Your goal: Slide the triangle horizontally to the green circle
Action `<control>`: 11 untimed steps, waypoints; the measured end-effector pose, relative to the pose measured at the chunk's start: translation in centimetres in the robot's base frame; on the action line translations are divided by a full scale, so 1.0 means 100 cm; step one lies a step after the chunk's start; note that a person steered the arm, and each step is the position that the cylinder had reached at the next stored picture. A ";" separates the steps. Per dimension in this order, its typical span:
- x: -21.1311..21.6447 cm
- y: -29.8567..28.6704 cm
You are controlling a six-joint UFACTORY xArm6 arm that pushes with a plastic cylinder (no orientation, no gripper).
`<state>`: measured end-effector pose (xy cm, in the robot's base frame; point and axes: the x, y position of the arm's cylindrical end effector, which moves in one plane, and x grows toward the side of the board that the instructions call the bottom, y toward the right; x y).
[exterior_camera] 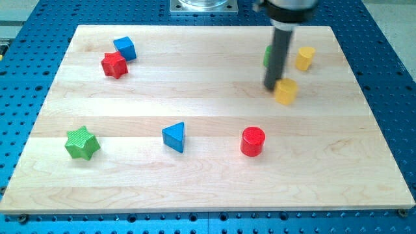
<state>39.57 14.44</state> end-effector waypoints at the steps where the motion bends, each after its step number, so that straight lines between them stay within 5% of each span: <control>1: 0.009 0.020; 3: -0.088 0.118; 4: -0.116 0.061; 5: -0.010 0.058; 8: 0.026 0.124; 10: 0.060 0.010; 11: 0.021 -0.042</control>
<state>41.71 10.29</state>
